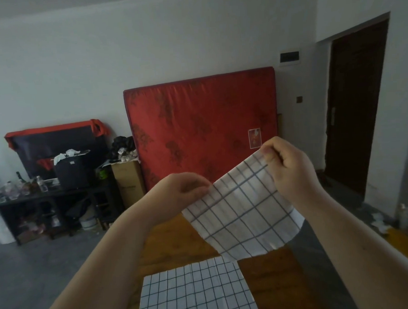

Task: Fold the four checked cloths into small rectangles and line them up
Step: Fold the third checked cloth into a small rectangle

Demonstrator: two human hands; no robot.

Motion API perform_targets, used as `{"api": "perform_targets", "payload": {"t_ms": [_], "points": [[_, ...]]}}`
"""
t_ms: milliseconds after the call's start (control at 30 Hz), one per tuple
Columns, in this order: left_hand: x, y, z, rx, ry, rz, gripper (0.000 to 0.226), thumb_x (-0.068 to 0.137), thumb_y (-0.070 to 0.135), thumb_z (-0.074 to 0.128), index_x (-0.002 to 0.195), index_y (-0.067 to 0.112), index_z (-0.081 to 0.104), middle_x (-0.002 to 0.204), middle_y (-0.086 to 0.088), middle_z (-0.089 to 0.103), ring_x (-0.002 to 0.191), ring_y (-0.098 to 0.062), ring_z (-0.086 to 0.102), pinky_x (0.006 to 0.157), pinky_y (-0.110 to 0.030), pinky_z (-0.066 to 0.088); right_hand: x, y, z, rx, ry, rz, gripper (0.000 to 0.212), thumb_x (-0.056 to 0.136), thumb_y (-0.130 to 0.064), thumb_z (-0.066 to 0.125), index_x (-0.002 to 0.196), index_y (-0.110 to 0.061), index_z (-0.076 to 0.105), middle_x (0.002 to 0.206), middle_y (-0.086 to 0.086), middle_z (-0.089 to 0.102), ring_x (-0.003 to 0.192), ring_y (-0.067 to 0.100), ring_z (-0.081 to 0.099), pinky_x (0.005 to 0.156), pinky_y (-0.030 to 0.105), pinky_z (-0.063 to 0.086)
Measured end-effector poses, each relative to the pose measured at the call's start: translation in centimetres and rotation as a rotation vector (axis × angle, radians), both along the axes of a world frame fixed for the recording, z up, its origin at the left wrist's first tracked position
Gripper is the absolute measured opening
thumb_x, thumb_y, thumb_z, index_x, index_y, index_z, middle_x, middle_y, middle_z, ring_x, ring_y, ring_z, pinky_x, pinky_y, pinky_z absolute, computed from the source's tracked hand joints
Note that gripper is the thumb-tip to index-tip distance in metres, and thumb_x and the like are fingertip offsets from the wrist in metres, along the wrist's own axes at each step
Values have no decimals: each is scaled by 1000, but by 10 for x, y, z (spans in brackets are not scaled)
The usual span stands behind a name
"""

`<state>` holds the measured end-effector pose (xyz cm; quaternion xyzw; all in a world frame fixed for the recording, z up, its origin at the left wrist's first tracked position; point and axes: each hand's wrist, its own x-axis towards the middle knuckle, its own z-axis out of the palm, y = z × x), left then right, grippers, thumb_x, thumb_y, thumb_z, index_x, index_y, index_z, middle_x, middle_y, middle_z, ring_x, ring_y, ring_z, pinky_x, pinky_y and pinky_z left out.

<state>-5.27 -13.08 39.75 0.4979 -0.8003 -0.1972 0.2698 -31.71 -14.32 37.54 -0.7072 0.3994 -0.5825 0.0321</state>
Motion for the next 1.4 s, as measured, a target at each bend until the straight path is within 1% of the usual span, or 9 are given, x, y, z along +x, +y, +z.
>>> {"api": "perform_targets", "payload": {"t_ms": [500, 600, 733, 900, 1033, 1133, 1200, 1300, 1400], "points": [[-35, 4, -8, -35, 189, 35, 12, 96, 36, 67, 89, 34, 77, 77, 19, 74, 70, 2, 68, 70, -20, 55, -7, 23, 0, 48, 80, -132, 17, 103, -43, 49, 106, -31, 61, 74, -3, 65, 61, 16, 62, 56, 45, 55], [-37, 1, -11, -151, 231, 91, 13, 97, 31, 67, 88, 32, 76, 77, 20, 73, 69, 5, 65, 63, -12, 47, -5, 33, -4, 131, 18, 1, 8, 101, -32, 58, 108, -32, 60, 84, -4, 67, 71, 16, 65, 63, 39, 58], [-33, -5, -16, -274, 248, 162, 13, 97, 27, 66, 88, 32, 74, 82, 16, 71, 75, 4, 64, 66, -15, 45, 2, 47, -14, 111, 110, 15, 21, 96, -23, 67, 100, -40, 54, 86, -11, 63, 82, 1, 62, 72, 13, 52], [-32, -2, -10, -287, 334, 249, 13, 100, 28, 60, 97, 34, 72, 89, 17, 71, 79, 4, 65, 63, -14, 44, 3, 41, -30, 213, 133, -1, 31, 87, -30, 75, 104, -43, 53, 99, -18, 59, 94, -2, 58, 80, 22, 54], [-25, -5, -7, -282, 365, 268, 28, 99, 15, 56, 102, 38, 72, 93, 18, 71, 79, -1, 66, 60, -11, 47, 4, 47, -41, 325, 240, 177, 23, 91, -24, 70, 98, -42, 58, 103, -26, 61, 100, -4, 60, 83, 19, 51], [-22, -7, -4, -259, 297, 253, 32, 99, 9, 55, 92, 35, 73, 64, 23, 65, 48, -6, 52, 47, -14, 39, 9, 46, -44, 365, 226, 230, 17, 99, -23, 60, 97, -40, 62, 101, -33, 61, 97, -7, 60, 78, 10, 48], [-22, -5, -2, -200, 235, 201, 30, 100, 9, 54, 93, 29, 74, 52, 24, 58, 40, 0, 45, 43, -11, 35, 12, 41, -43, 330, 144, 184, 19, 101, -20, 57, 96, -37, 64, 96, -30, 64, 94, -7, 61, 78, 7, 46], [-26, 6, 5, -120, 152, 79, 28, 101, 11, 56, 94, 30, 75, 65, 25, 67, 55, 3, 60, 55, -14, 49, 17, 32, -41, 267, 116, 99, 21, 99, -19, 60, 100, -40, 62, 96, -25, 64, 97, -8, 60, 79, 10, 50], [-28, 11, 9, -102, 159, -18, 32, 101, 12, 59, 92, 38, 76, 91, 12, 76, 87, -13, 72, 84, -40, 61, 19, 24, -39, 309, 132, 139, 32, 97, -24, 66, 119, -45, 55, 120, -29, 57, 113, -13, 51, 96, 16, 47]]}}
